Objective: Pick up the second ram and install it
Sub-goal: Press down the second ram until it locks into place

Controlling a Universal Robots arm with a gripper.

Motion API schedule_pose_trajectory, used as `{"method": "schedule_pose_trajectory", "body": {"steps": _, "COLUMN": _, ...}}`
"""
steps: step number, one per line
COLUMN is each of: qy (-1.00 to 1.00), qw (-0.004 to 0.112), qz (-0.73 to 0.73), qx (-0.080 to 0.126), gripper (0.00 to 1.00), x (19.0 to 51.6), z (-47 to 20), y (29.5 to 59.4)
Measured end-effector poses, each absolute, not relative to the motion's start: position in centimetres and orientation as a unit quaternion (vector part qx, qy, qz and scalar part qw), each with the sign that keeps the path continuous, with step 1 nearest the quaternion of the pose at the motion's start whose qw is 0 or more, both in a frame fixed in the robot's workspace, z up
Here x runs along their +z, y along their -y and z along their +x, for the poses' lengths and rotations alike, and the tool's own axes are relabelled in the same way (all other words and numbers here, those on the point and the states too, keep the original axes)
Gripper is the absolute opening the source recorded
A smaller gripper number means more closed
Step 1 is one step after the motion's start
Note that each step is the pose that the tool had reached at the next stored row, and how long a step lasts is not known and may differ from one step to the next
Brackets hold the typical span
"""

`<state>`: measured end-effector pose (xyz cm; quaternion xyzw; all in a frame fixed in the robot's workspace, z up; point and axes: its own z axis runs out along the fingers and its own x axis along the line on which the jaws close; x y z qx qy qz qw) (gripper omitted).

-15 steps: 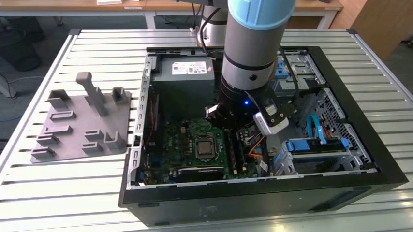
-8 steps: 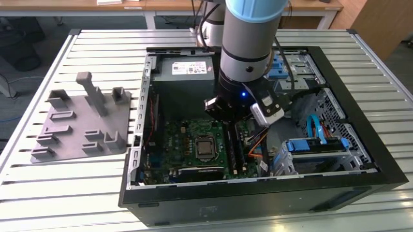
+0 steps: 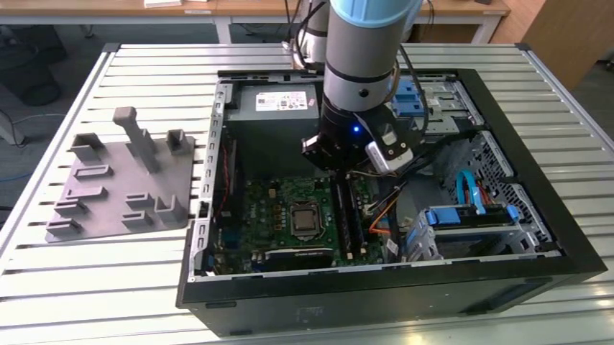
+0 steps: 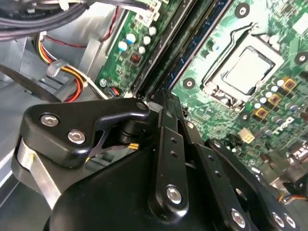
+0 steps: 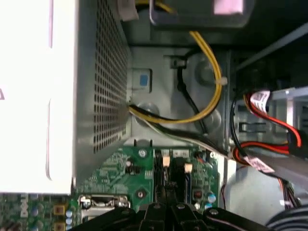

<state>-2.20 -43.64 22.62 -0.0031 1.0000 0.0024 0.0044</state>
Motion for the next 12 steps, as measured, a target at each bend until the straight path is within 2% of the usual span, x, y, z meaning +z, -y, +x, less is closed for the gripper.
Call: {"method": "schedule_pose_trajectory", "body": {"steps": 12, "qy": -1.0, "qw": 0.004, "qz": -0.004, "qx": 0.001, "gripper": 0.1, "x": 21.92, "z": -2.21, "y": 43.64}}
